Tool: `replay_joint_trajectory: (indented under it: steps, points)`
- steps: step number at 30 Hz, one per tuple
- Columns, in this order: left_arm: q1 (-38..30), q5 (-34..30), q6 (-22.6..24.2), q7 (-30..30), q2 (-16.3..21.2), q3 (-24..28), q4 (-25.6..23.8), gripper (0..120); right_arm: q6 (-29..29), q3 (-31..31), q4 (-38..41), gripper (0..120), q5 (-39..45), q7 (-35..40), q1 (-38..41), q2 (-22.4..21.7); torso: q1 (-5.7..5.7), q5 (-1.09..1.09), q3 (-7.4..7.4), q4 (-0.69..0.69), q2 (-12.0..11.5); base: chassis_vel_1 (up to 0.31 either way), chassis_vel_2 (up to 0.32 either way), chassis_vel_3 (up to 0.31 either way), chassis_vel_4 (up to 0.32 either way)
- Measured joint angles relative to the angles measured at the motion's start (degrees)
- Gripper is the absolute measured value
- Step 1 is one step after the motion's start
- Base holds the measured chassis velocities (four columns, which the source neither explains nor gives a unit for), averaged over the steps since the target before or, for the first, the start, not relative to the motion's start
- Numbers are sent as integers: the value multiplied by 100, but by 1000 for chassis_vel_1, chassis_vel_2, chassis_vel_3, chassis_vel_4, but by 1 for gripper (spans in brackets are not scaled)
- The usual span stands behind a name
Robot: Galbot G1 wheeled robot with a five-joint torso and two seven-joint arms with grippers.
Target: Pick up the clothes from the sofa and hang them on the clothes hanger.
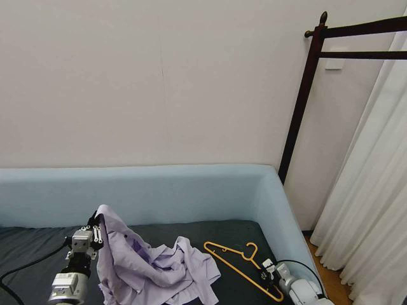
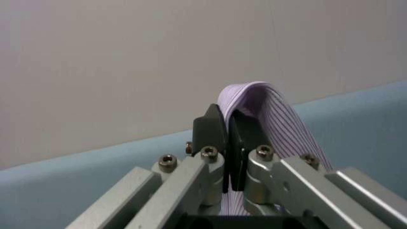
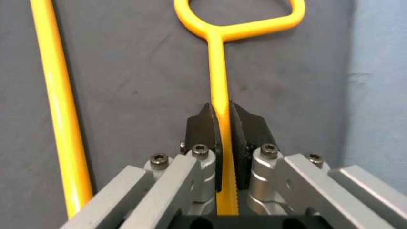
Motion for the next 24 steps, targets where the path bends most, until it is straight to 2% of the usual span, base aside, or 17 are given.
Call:
replay_joint_trajectory:
  steps: [3, 4, 8, 9, 12, 13, 17, 24]
  points:
    - [-29, -119, -2, -1, 34, -48, -67, 0, 117, 67, 906, 4, 463, 224, -224, -284, 0, -3, 0, -1, 0, 0, 0, 0, 0]
    - [-29, -119, -2, -1, 34, -48, -67, 0, 117, 67, 906, 4, 463, 224, -224, -284, 0, -3, 0, -1, 0, 0, 0, 0, 0]
    - [-57, -223, -22, 7, 58, -88, -140, 0, 124, 33, 2864, 4, 902, 414, -969, -898, 0, -4, -1, 1, 0, 0, 0, 0, 0]
    - [-57, -223, -22, 7, 58, -88, -140, 0, 124, 33, 2864, 4, 902, 414, -969, -898, 0, -4, -1, 1, 0, 0, 0, 0, 0]
    - [-59, -243, -45, 9, 29, -99, -172, 0, 414, 17, 4230, 4, 870, 516, -1759, -1316, 0, -3, -1, -3, 1, 0, 0, 0, 0]
    - [-59, -243, -45, 9, 29, -99, -172, 0, 414, 17, 4230, 4, 870, 516, -1759, -1316, 0, -3, -1, -3, 1, 0, 0, 0, 0]
    - [-30, -350, -57, 24, -1, -98, -335, 0, 744, -170, 5111, 4, 198, 999, -2369, -1325, 0, -2, -1, -1, 1, 0, 0, 0, 0]
    - [137, -420, -58, 43, -66, -111, -652, 0, 783, -682, 5464, 4, -622, 1862, -2482, -1085, 0, -3, -1, 1, 1, 0, 0, 0, 0]
